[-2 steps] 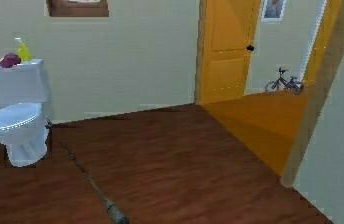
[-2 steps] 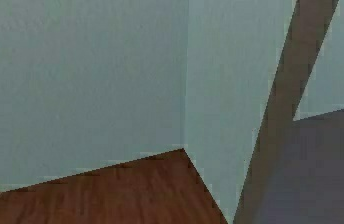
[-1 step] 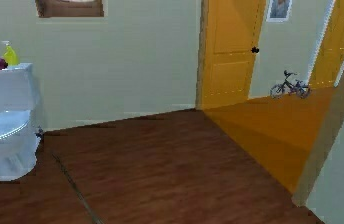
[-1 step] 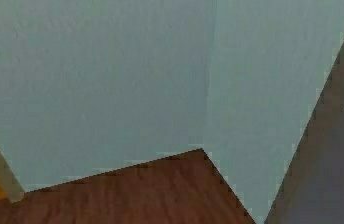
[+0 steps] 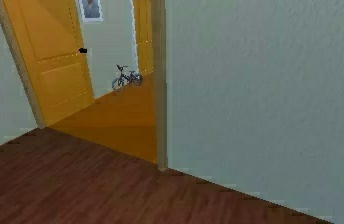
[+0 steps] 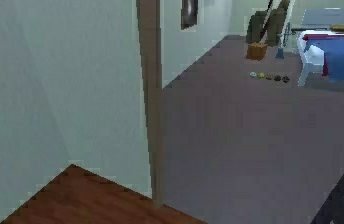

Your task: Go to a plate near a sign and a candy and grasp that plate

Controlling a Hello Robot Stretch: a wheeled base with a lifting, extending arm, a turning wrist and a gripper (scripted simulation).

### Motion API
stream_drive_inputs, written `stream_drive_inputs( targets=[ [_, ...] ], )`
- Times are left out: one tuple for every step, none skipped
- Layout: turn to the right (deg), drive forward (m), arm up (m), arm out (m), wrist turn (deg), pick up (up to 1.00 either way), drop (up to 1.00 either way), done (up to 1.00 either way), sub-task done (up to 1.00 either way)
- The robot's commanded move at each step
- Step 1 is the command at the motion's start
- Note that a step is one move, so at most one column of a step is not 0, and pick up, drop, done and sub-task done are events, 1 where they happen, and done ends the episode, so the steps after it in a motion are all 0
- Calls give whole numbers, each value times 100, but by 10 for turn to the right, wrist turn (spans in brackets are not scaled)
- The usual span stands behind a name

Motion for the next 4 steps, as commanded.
stream_drive_inputs(
  targets=[
    [30,0,0,0,0,0,0,0,0],
    [0,10,0,0,0,0,0,0,0],
    [-330,0,0,0,0,0,0,0,0],
    [0,100,0,0,0,0,0,0,0]
  ],
)
